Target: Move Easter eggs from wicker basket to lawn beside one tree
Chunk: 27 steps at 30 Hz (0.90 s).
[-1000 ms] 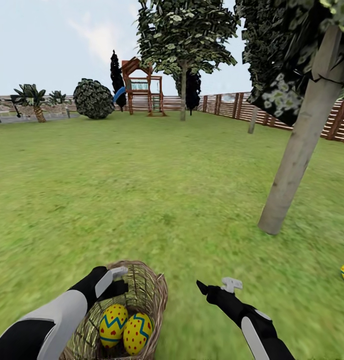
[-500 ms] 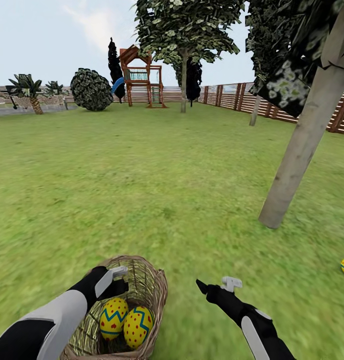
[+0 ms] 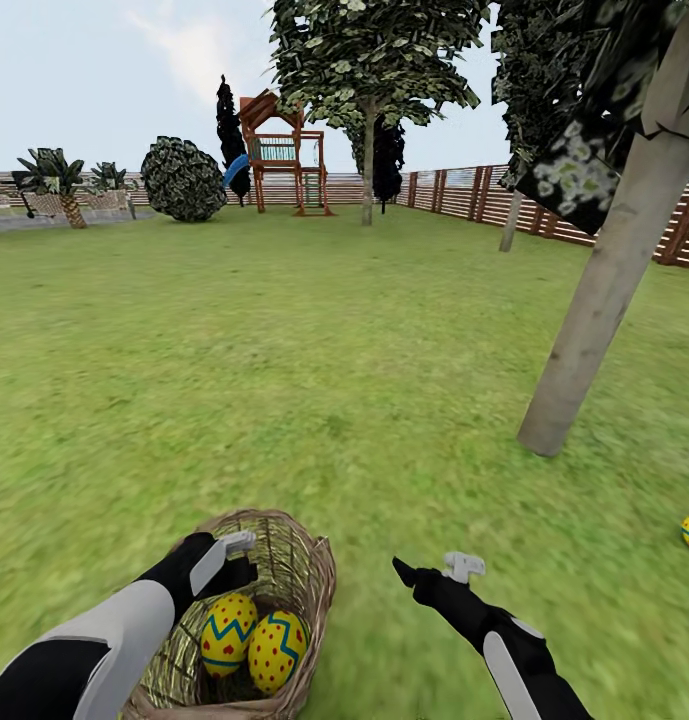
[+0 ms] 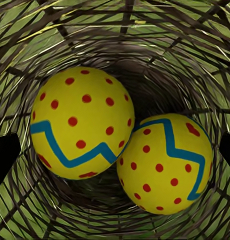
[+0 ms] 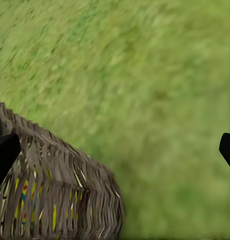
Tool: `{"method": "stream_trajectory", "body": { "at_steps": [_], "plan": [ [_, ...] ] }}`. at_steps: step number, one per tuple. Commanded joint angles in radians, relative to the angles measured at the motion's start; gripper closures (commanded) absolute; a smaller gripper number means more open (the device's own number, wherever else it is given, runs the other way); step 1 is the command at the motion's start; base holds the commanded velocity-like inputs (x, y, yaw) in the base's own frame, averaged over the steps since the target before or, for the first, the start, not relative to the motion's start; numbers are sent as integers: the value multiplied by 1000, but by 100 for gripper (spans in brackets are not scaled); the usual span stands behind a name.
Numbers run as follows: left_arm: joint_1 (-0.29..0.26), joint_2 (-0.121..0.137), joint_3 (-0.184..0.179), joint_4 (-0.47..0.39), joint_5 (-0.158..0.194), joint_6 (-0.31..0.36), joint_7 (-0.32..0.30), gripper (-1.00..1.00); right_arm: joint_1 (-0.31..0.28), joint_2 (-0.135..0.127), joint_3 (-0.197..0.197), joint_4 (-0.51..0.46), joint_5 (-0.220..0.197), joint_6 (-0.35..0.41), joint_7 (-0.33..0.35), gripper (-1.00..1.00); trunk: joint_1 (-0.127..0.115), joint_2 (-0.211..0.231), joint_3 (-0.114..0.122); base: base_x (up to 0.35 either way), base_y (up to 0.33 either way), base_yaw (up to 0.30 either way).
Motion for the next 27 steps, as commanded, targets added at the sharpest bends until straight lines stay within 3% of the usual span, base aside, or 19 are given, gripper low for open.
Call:
{"method": "stream_trajectory", "body": {
  "at_steps": [1,27],
  "plan": [
    [0,1,-7,-2,11,4,7,-100,0,0,-1,-1,-6,6,1,-100,0,0,-1,-145,14,0],
    [0,1,-7,-2,10,-1,7,-100,0,2,0,-1,-7,6,1,-100,0,0,-1,-26,34,0]
  ]
}}
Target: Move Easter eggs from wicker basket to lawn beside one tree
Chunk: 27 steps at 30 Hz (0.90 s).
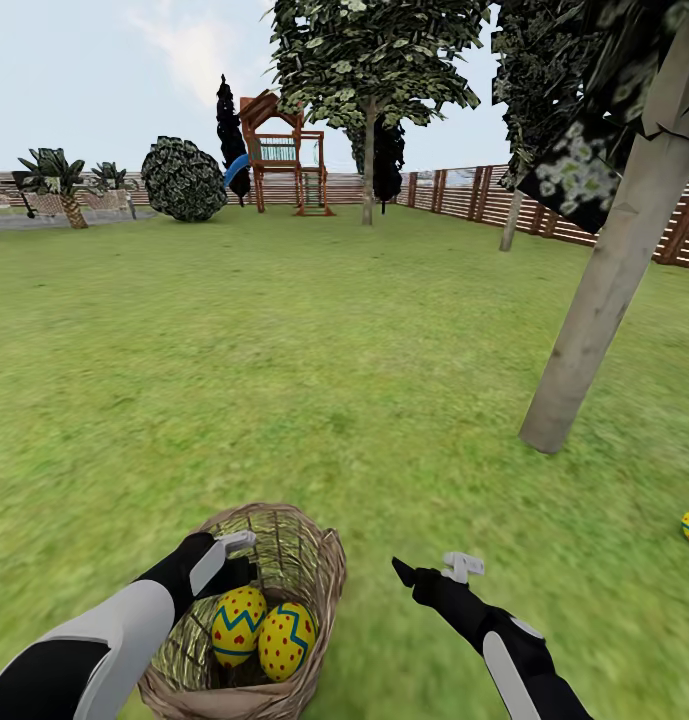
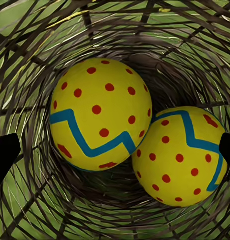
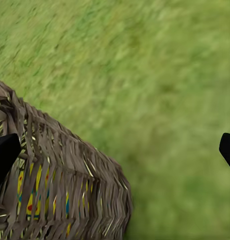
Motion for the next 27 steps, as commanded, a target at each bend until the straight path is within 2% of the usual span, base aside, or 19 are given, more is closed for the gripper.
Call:
{"method": "stream_trajectory", "body": {
  "at_steps": [1,17,27],
  "plan": [
    [0,1,-7,-2,11,5,7,-100,0,0,-1,-1,-6,6,1,-100,0,0,-1,0,3,0],
    [1,1,-7,-3,11,-14,7,-100,0,0,-2,-1,-6,6,1,-100,0,0,-1,0,0,0],
    [1,1,-8,-3,11,-29,7,-100,0,-1,-2,-1,-6,6,1,-100,4,-3,-40,0,0,0]
  ]
}}
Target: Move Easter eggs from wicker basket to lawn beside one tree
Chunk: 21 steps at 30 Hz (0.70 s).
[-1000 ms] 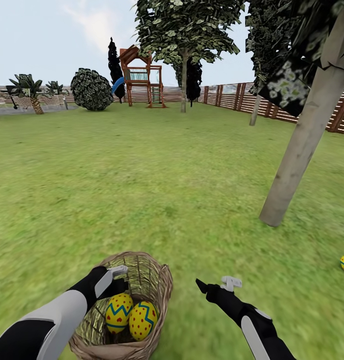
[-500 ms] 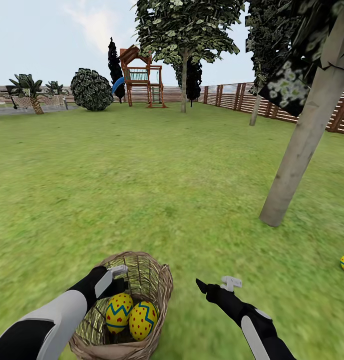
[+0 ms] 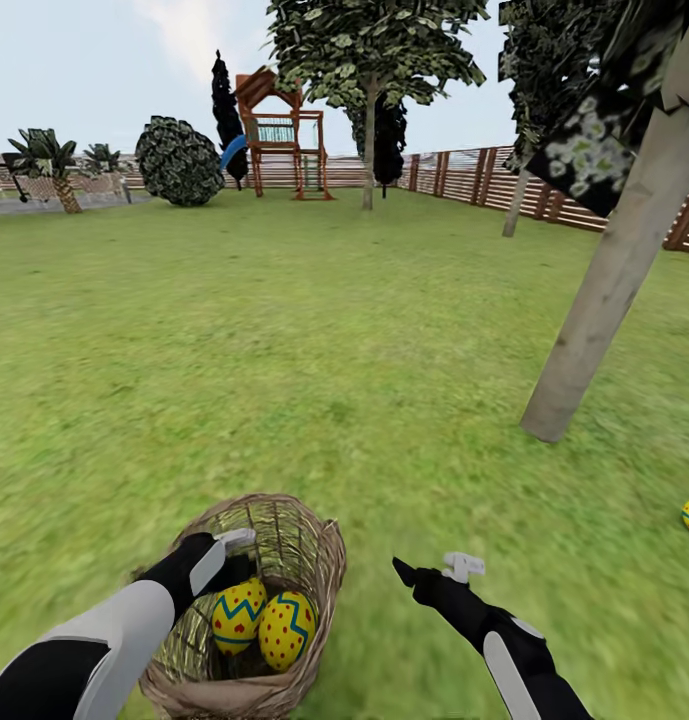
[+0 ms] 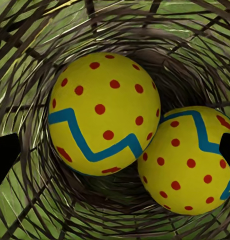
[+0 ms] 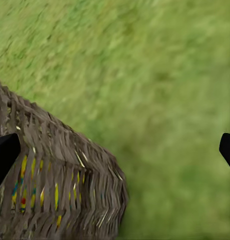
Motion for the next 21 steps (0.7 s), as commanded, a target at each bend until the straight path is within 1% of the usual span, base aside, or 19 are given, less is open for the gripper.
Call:
{"method": "stream_trajectory", "body": {
  "at_steps": [1,5,8,9,12,13,16,18,21],
  "plan": [
    [0,1,-7,-2,11,4,7,-100,0,0,-1,-2,-6,5,1,-100,0,-1,-5,0,0,0],
    [0,1,-7,-2,11,1,7,-100,1,0,-3,-39,-6,4,1,-100,2,-2,-20,0,0,0],
    [0,1,-7,-2,10,0,7,-100,12,-1,-5,-104,-8,5,2,-100,2,-2,-20,0,0,0],
    [0,1,-7,-2,10,-1,7,-100,40,-2,-8,-159,-10,10,2,-100,2,-2,-20,0,0,0],
    [0,1,-7,-3,10,-2,7,-100,94,-4,-11,-242,-12,34,2,-100,2,-2,-20,0,0,0],
    [0,1,-7,-3,10,-2,7,-100,123,-5,-12,-293,-13,51,5,-100,2,-2,-20,0,0,0],
    [0,1,-7,-3,9,-4,7,-100,154,-5,-14,-359,-13,70,25,-100,2,-2,-20,0,0,0],
    [0,1,-7,-3,9,-8,7,-100,162,-6,-14,-376,-13,76,39,-100,2,-2,-20,0,0,0],
    [0,1,-7,-3,9,-13,7,-100,170,-6,-15,-393,-13,81,56,-100,3,-2,-32,0,0,0]
  ]
}}
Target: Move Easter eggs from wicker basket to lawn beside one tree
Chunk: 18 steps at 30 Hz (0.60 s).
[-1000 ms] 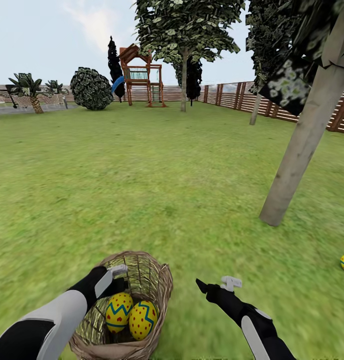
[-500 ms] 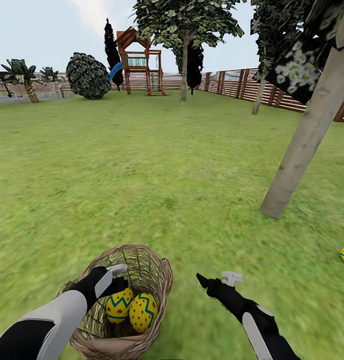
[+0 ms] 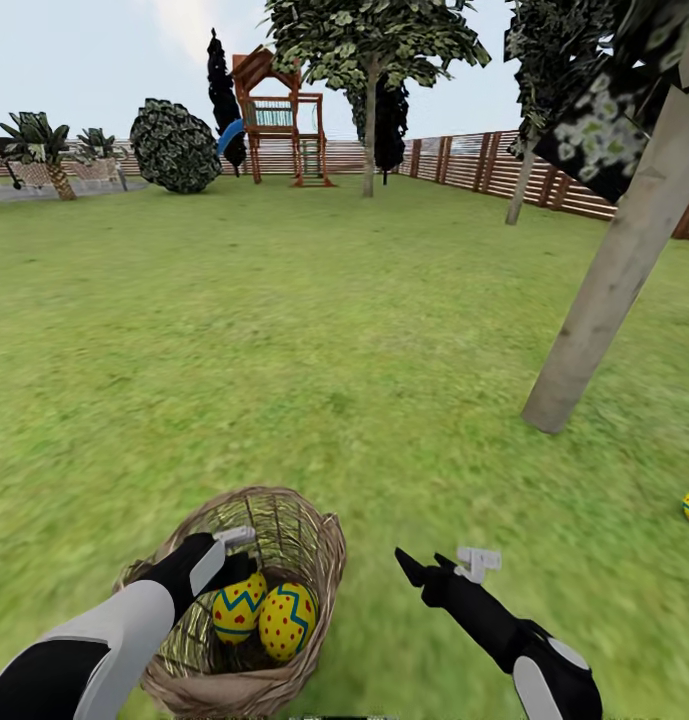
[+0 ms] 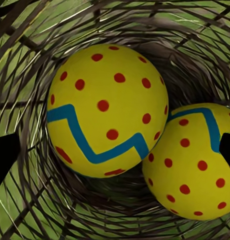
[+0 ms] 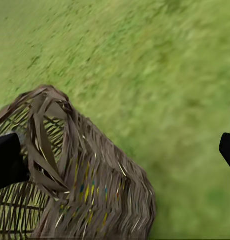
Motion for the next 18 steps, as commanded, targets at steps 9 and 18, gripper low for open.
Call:
{"method": "stream_trajectory", "body": {
  "at_steps": [9,18],
  "plan": [
    [0,1,-7,-2,10,-3,6,-100,5,0,-1,-11,-6,11,12,-100,4,-3,-36,0,0,0],
    [0,1,-7,-2,10,-47,6,-100,5,-1,-1,-9,-5,13,12,-100,8,-5,-71,0,0,0]
  ]
}}
